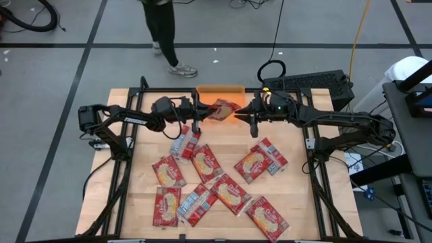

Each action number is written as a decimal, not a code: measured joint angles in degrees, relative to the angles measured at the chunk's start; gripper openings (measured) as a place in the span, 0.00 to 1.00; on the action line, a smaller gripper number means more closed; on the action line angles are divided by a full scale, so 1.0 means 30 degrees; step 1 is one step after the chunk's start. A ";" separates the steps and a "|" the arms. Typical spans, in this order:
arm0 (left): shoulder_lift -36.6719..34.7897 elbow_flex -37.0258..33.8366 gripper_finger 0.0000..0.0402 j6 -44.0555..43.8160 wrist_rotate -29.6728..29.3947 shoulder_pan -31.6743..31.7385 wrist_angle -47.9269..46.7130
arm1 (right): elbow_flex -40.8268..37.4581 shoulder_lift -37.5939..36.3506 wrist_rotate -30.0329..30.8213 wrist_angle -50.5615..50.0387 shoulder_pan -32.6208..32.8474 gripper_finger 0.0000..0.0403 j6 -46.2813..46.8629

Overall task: Sort popcorn bags into baskets
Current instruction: Put the popcorn pack into the orange bin

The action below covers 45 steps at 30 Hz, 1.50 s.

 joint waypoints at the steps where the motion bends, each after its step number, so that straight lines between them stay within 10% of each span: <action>1: 0.0000 -0.0037 0.08 0.0000 0.0000 0.0058 0.0007 | -0.0206 0.0000 0.0000 0.0230 0.0007 0.25 -0.0007; 9: 0.0000 -0.0237 0.04 0.0077 0.0026 0.0229 -0.0428 | -0.1778 0.0121 0.1557 0.5557 0.0007 0.54 0.0003; 15: 0.0000 -0.0237 0.09 0.0673 0.0015 0.0142 -0.0270 | -0.1942 0.1429 0.0386 0.8251 0.0023 0.58 -0.0438; 38: -0.0007 -0.0172 0.09 0.0656 -0.0630 0.0215 0.0024 | -0.1920 0.2710 -0.0707 1.1069 -0.0900 0.02 0.0162; 45: -0.1547 -0.0343 0.35 0.0245 -0.1114 0.1130 -0.3844 | 0.0037 0.1915 -0.0568 0.5966 -0.1539 0.01 0.0725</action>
